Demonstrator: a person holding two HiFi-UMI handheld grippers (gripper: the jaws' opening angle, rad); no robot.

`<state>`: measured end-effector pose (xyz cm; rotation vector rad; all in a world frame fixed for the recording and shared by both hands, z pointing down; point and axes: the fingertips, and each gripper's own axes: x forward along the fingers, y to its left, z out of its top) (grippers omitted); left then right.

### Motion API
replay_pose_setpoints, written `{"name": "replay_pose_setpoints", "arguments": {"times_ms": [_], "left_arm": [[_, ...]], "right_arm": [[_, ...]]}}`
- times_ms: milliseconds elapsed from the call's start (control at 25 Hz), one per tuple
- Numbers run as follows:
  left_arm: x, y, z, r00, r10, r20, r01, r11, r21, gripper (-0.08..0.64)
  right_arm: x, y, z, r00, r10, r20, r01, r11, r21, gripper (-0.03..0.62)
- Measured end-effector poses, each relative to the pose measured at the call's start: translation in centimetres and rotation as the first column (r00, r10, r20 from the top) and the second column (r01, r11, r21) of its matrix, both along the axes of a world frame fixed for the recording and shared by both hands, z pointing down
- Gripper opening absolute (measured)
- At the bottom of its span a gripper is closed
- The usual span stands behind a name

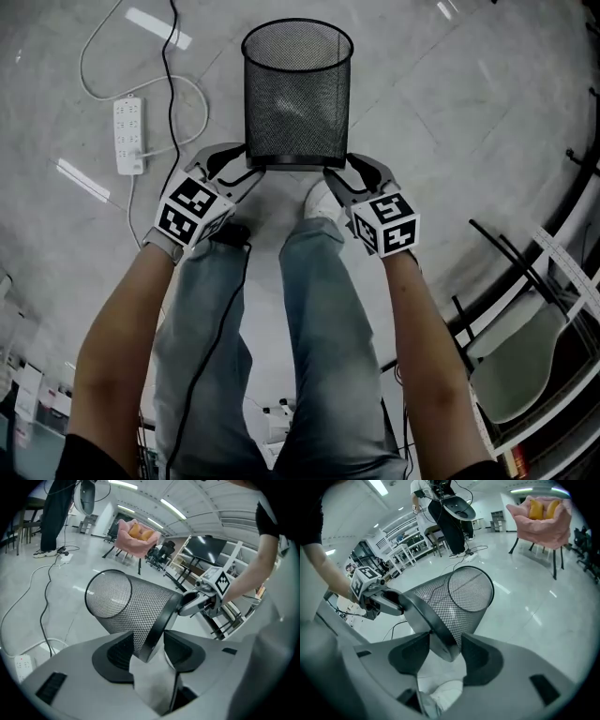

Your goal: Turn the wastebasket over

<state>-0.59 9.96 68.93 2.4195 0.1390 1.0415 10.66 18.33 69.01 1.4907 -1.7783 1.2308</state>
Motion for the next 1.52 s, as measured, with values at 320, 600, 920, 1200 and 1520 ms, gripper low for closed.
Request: {"name": "replay_pose_setpoints", "arguments": {"times_ms": [320, 600, 920, 1200, 1520], "left_arm": [[-2.0, 0.2, 4.7, 0.994, 0.095, 0.045, -0.096, 0.995, 0.022, 0.202], [-2.5, -0.1, 7.6, 0.984, 0.158, 0.080, -0.163, 0.985, 0.059, 0.204], [-2.5, 0.2, 9.6, 0.974, 0.182, 0.134, -0.192, 0.979, 0.065, 0.204], [-2.3, 0.6, 9.7, 0.978, 0.162, 0.133, -0.168, 0.985, 0.036, 0.207], [-4.5, 1.5, 4.0, 0.978, -0.043, 0.206, 0.052, 0.998, -0.036, 0.207]], "right_arm": [[-2.3, 0.3, 4.8, 0.999, -0.041, 0.006, 0.042, 0.998, -0.036, 0.216], [-2.9, 0.1, 8.0, 0.994, -0.103, -0.027, 0.100, 0.992, -0.083, 0.219], [-3.0, 0.0, 10.0, 0.992, -0.123, -0.028, 0.119, 0.986, -0.115, 0.225], [-2.4, 0.6, 10.0, 0.989, -0.150, -0.004, 0.148, 0.979, -0.140, 0.233], [2.4, -2.0, 2.7, 0.974, -0.227, -0.027, 0.223, 0.970, -0.098, 0.233]]}}
